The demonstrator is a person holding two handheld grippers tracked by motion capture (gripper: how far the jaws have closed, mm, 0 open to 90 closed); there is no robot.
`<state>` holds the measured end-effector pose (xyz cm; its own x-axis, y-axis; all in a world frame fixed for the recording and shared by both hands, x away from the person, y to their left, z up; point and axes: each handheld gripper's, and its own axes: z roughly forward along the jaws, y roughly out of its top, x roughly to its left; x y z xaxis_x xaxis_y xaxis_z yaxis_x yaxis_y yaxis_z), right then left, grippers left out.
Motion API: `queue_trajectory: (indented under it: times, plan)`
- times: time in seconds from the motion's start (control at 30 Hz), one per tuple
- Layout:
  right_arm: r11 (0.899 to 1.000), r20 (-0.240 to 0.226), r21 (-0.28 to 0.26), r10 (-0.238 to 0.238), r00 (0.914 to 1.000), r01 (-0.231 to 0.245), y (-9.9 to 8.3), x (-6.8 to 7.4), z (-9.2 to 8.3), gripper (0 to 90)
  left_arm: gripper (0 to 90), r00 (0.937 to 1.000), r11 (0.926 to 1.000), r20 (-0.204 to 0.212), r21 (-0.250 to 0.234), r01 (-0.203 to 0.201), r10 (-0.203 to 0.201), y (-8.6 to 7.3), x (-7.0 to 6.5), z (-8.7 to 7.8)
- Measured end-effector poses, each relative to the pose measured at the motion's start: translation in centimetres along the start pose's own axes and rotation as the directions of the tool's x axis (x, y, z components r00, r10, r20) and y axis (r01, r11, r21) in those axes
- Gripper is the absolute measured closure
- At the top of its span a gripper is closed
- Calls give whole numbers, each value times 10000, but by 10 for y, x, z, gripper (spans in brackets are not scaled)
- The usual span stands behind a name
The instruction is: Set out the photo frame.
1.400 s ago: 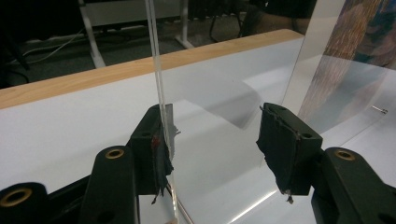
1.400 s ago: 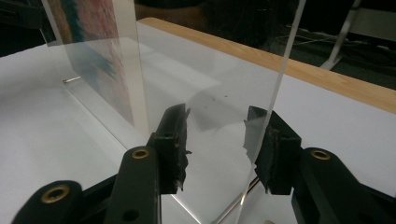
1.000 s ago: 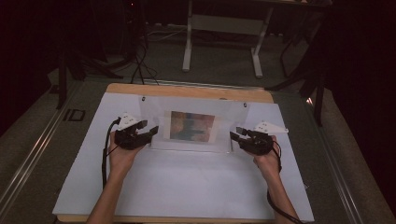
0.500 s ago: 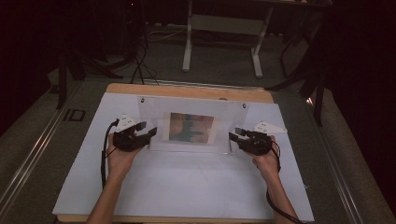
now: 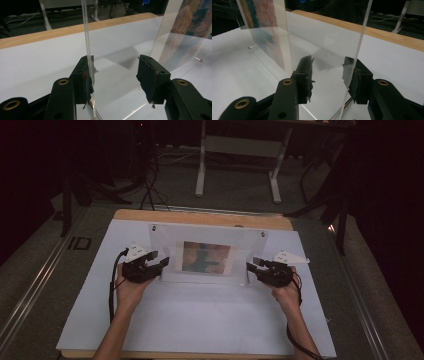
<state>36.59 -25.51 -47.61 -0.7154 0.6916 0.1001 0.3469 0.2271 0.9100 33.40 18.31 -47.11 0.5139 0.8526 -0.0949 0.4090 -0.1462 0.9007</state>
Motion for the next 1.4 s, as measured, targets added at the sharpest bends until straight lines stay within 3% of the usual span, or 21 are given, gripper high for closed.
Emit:
queue_trajectory:
  times: [1.07, 1.4]
  plan:
    - [10000, 183, 15, 28, 9998, -28, -1, -1, -3, 573, 469, 10000, 9998, 95, -180, 4, -3, -1, 0, 6]
    - [10000, 155, 16, 43, 9999, -44, -1, -1, -3, 574, 466, 9996, 9998, 290, -205, 62, -56, -2, 2, 6]
